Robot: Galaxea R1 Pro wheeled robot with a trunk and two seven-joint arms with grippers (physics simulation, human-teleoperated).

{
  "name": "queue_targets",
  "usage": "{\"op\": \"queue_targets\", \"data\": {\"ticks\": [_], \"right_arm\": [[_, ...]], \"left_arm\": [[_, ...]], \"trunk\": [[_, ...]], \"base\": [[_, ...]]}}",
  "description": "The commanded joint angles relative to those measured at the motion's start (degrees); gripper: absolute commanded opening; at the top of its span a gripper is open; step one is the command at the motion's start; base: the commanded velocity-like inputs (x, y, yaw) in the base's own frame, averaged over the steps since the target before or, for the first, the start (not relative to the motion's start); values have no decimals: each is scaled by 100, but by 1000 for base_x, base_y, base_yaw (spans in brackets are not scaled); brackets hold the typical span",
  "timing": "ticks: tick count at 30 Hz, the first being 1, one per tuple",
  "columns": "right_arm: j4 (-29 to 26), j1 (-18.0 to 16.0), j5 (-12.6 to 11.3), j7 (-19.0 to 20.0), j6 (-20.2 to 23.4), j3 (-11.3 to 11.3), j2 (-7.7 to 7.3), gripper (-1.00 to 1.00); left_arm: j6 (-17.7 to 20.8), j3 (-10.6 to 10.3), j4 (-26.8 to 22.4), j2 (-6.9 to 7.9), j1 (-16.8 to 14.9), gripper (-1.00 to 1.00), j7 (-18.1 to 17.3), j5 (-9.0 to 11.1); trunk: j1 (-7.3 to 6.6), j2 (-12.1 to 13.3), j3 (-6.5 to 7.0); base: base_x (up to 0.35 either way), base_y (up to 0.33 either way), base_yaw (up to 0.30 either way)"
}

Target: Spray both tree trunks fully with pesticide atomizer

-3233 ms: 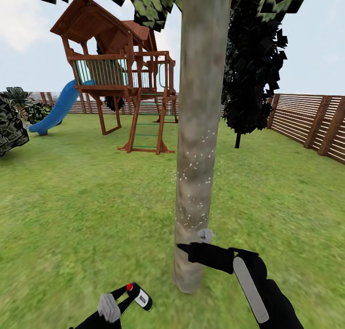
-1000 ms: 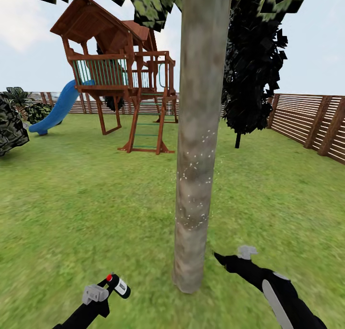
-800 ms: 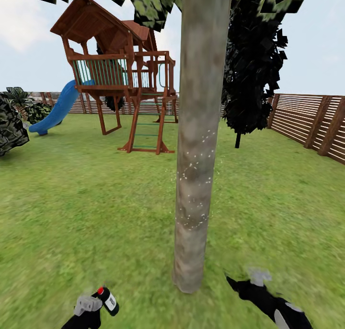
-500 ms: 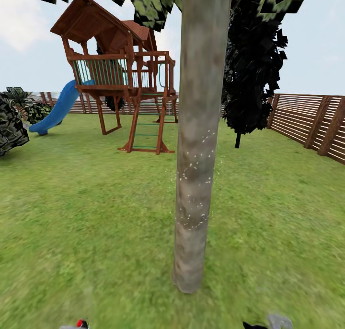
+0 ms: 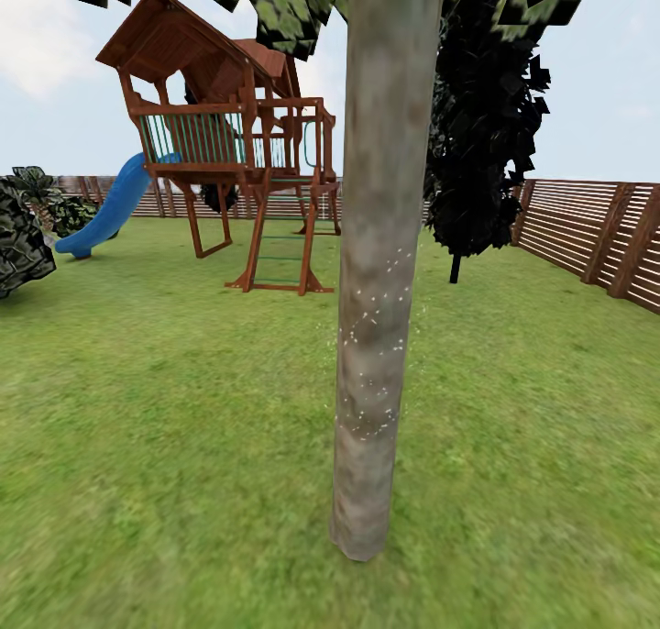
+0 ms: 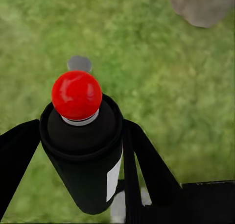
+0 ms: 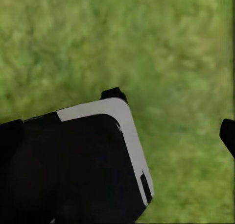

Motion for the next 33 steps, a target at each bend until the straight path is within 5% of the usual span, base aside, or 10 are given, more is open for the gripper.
{"op": "queue_targets", "data": {"ticks": [1,14,19,26,33], "right_arm": [[110,-2,-45,19,36,3,0,100],[303,545,-47,-682,83,25,100,100],[291,549,-66,-707,84,25,179,100],[287,550,-86,-710,85,16,480,100],[287,550,-93,-710,85,8,513,100]], "left_arm": [[-14,-18,25,-14,74,-100,-11,67],[1,-17,339,-119,665,-100,855,74],[1,-16,345,-134,682,-100,887,73],[1,-16,339,-227,684,-100,891,75],[1,-16,323,-255,684,-100,891,72]], "trunk": [[4,-12,-10],[4,-12,-10],[4,-12,-10],[4,-12,-10],[4,-12,-10]], "base": [[0,0,0],[0,0,0],[0,0,0],[0,0,0],[0,0,0]]}}
